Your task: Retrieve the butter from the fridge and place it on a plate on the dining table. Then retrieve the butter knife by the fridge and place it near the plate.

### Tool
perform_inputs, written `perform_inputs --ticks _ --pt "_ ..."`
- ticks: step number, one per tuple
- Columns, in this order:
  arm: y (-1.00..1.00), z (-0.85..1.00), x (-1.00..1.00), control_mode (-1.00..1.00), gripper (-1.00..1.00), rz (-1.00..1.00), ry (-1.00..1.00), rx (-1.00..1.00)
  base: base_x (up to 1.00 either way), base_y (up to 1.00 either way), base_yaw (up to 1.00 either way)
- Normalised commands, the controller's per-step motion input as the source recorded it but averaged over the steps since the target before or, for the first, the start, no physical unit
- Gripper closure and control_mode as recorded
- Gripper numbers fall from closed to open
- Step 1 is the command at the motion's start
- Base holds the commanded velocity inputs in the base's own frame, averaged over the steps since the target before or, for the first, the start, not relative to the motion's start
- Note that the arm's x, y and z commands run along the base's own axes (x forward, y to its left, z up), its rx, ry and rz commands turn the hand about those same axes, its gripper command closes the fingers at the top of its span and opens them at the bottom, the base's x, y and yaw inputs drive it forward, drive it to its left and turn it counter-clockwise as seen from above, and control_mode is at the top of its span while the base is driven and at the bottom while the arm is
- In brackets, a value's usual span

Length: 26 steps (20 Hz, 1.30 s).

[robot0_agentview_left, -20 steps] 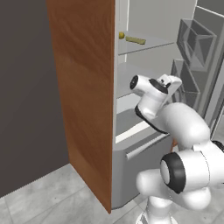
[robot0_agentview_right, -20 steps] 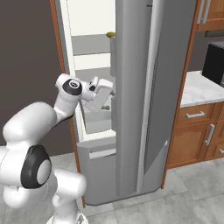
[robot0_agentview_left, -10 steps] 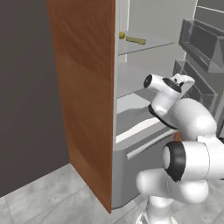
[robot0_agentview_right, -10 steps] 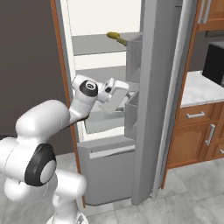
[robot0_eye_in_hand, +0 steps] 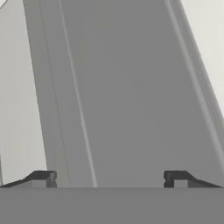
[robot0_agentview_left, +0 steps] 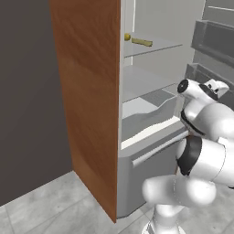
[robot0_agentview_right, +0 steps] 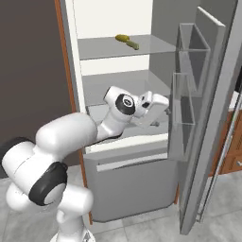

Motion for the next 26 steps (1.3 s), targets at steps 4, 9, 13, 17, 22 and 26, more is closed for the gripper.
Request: perform_inputs --ticks 4,9,13,17,22,26 --pt "-1.00 0.00 0.00 -1.00 -1.00 0.01 -0.07 0.01 0.00 0.00 0.00" --pt "-0.53 0.00 0.00 -1.00 -1.00 0.05 -0.05 0.00 0.00 0.00 0.00" --pt "0.22 0.00 -0.02 -1.00 -1.00 0.03 -0.07 0.00 0.00 0.00 0.00" --pt "0.89 0.00 0.00 -1.00 -1.00 0.00 0.01 0.02 0.00 0.00 0.00" --pt "0.71 0.18 -0.11 -1.00 -1.00 -0.03 0.00 0.23 0.00 0.00 0.00" --pt "0.53 0.00 0.00 -1.00 -1.00 -0.18 0.00 0.54 0.00 0.00 0.00"
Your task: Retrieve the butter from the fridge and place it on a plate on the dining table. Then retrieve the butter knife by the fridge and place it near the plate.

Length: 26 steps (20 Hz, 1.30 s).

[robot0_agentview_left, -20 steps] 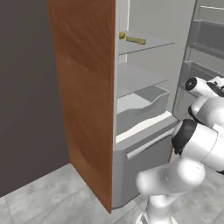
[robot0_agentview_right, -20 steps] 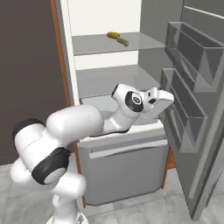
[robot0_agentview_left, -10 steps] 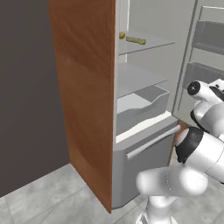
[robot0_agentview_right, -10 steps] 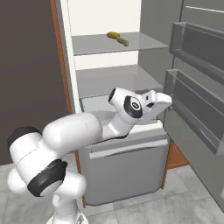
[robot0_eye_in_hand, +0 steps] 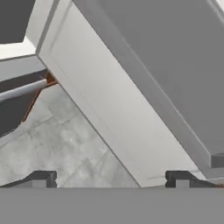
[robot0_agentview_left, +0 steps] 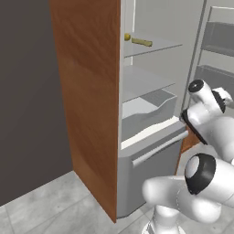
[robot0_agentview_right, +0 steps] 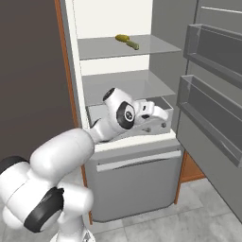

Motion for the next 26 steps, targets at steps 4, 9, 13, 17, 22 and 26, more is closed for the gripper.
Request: perform_inputs --ticks 4,9,13,17,22,26 --pt "0.51 0.00 0.00 -1.00 -1.00 -0.19 0.00 0.67 0.00 0.00 0.00" --pt "0.77 0.08 0.00 -1.00 -1.00 -0.05 0.01 0.61 0.00 0.00 0.00" --pt "0.76 0.22 -0.10 -1.00 -1.00 0.01 0.11 0.39 0.00 0.00 0.00" --pt "0.63 0.04 -0.42 -1.00 -1.00 0.01 0.06 0.21 0.00 0.00 0.00" --pt "0.62 0.06 -0.62 -1.00 -1.00 0.05 0.00 0.04 0.00 0.00 0.00" --pt "0.61 0.18 -0.62 -1.00 -1.00 0.11 0.00 -0.05 0.00 0.00 0.00"
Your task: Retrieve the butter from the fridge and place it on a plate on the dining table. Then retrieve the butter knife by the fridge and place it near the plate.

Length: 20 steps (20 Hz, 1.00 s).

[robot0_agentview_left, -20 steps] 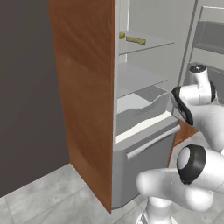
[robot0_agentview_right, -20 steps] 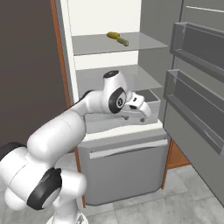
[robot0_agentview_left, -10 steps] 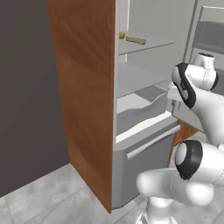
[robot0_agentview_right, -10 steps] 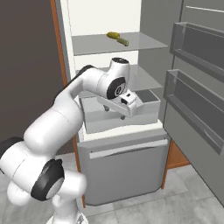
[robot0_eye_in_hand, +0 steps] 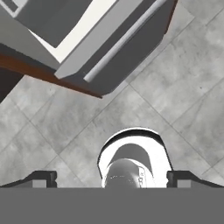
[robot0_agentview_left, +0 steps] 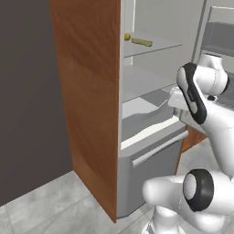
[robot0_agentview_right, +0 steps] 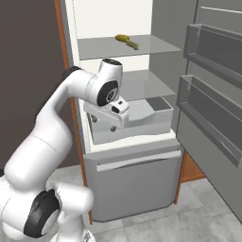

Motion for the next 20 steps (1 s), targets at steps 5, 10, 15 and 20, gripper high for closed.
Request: perform_inputs --ticks 5,10,15,20 --pt "0.72 0.07 -0.54 -1.00 -1.00 0.09 0.00 -0.17 0.00 0.00 0.00" --pt "0.59 0.00 -0.29 -1.00 -1.00 0.00 0.00 -0.17 0.00 0.00 0.00" --pt "0.36 -0.02 -0.31 -1.00 -1.00 0.15 -0.06 -0.01 0.00 0.00 0.00" --pt "0.02 -0.05 -0.23 -1.00 -1.00 0.08 0.00 0.00 0.00 0.00 0.00"
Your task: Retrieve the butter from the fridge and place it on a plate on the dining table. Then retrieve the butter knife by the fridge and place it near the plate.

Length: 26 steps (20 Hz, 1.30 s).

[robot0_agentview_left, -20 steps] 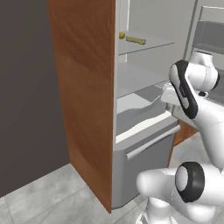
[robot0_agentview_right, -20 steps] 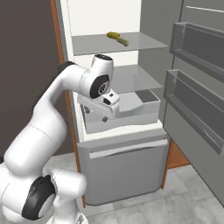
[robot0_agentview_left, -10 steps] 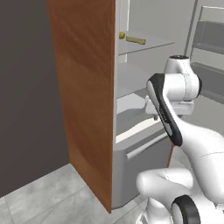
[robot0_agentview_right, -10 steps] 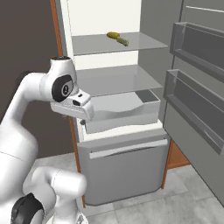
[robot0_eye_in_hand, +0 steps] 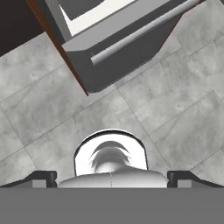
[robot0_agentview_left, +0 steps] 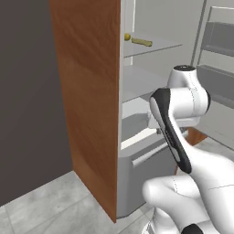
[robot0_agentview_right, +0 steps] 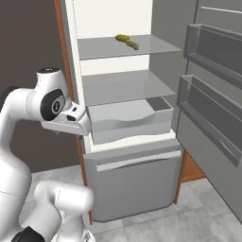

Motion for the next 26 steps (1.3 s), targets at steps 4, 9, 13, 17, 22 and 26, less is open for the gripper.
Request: perform_inputs --ticks 4,9,13,17,22,26 --pt "0.00 -0.15 -0.15 -1.00 -1.00 0.00 0.00 0.00 0.00 0.00 0.00" --pt "0.00 -0.13 -0.15 -1.00 -1.00 0.00 -0.02 0.00 0.00 0.00 0.00" --pt "0.00 0.00 -0.06 -1.00 -1.00 0.00 -0.01 0.00 0.00 0.00 0.00" --pt "0.00 0.00 0.00 -1.00 -1.00 0.00 0.00 0.00 0.00 0.00 0.00" --pt "0.00 0.00 0.00 -1.00 -1.00 0.00 0.00 0.00 0.00 0.00 0.00" --pt "0.00 0.00 0.00 1.00 -1.00 0.00 0.00 0.00 0.04 -0.04 0.01"
